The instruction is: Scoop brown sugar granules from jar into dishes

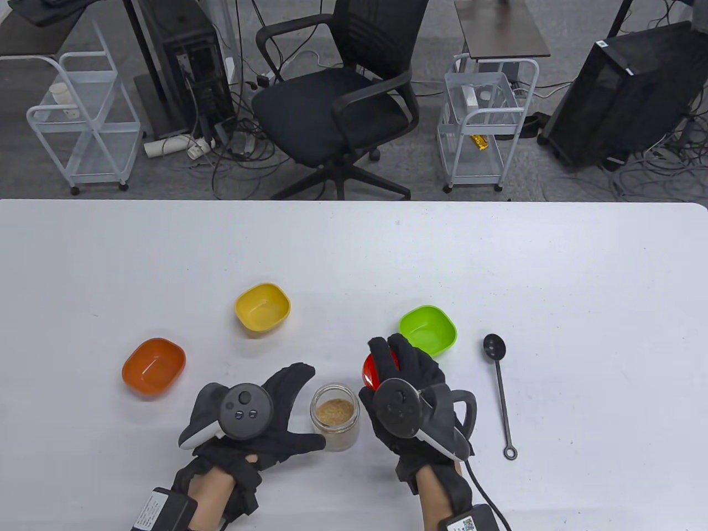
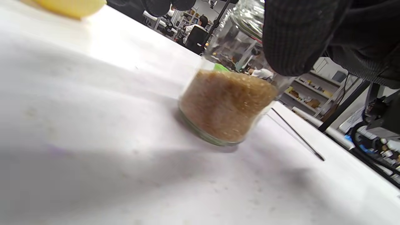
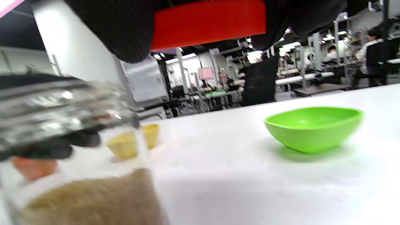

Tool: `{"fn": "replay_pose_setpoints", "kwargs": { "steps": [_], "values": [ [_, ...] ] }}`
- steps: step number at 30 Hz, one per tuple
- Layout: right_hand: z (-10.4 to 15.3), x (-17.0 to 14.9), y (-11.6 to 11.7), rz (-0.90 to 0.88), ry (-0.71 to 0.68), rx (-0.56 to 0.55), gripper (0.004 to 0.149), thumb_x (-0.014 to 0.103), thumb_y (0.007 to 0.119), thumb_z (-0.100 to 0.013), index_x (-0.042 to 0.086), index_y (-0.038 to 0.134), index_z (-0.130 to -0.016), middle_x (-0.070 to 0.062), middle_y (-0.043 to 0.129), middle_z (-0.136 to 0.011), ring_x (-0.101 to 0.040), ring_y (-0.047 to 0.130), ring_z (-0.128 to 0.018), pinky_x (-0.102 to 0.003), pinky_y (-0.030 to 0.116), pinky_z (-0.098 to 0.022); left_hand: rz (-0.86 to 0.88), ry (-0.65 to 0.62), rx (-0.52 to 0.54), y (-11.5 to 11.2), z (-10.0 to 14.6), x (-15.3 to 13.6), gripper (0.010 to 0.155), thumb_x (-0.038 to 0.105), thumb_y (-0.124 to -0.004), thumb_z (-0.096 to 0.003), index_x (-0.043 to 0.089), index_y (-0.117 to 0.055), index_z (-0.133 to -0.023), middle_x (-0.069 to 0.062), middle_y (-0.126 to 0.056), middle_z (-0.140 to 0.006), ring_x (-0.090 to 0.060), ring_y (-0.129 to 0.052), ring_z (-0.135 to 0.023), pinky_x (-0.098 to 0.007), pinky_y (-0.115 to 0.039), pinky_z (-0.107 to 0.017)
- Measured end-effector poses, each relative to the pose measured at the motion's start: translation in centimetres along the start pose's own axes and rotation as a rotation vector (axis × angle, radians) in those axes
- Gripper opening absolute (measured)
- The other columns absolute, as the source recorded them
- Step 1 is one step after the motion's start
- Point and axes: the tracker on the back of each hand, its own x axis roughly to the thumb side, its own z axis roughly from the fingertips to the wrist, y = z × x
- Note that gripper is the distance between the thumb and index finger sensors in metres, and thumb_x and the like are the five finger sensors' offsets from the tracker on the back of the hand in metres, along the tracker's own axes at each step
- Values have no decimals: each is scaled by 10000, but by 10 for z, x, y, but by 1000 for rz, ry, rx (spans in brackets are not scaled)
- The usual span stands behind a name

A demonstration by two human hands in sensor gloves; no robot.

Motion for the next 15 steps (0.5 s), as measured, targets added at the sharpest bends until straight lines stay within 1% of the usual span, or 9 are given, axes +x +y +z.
{"fn": "replay_pose_setpoints", "kwargs": {
  "steps": [4, 6, 8, 10, 13, 15],
  "values": [
    [-5, -9, 9, 25, 57, 95, 779, 454, 786, -527, 135, 426, -1140, -226, 476, -1200, -554, 629, -991, -691, 569, -735, -213, 50, -15, 12, 9, 1, 1067, 651, -831, -526, 138, -190, -1206, -145, -249, -1300, -406, -358, -1256, -642, -430, -855],
    [-8, -12, 15, 48, 81, 150, 783, 452, 796, -525, 136, 428, -1139, -226, 478, -1200, -552, 640, -992, -687, 578, -735, -284, 93, -73, 15, 13, -3, 1037, 667, -761, -552, 119, -172, -1206, -169, -204, -1295, -436, -314, -1245, -660, -409, -846],
    [-9, -12, 20, 60, 86, 183, 785, 453, 804, -523, 139, 432, -1138, -220, 482, -1199, -548, 647, -994, -683, 585, -734, -344, 132, -71, 16, 18, -7, 1013, 674, -723, -563, 121, -171, -1209, -175, -184, -1295, -444, -294, -1241, -666, -396, -844],
    [-11, -12, 27, 79, 97, 235, 790, 457, 807, -520, 140, 430, -1138, -218, 483, -1199, -543, 651, -997, -677, 591, -735, -350, 155, -85, 14, 21, -13, 997, 674, -693, -575, 118, -163, -1210, -183, -167, -1293, -455, -280, -1235, -669, -389, -842],
    [-15, -13, 39, 121, 112, 293, 791, 460, 811, -518, 147, 431, -1136, -206, 486, -1200, -533, 655, -1003, -669, 600, -735, -308, 166, -47, 8, 27, -23, 979, 669, -677, -582, 119, -168, -1211, -185, -167, -1293, -459, -280, -1232, -672, -383, -842],
    [-16, -14, 47, 144, 121, 325, 792, 464, 812, -515, 151, 431, -1135, -201, 487, -1200, -527, 655, -1006, -665, 602, -735, -292, 180, -61, 5, 29, -28, 978, 668, -673, -581, 112, -172, -1210, -190, -172, -1291, -456, -277, -1230, -669, -387, -839]
  ]
}}
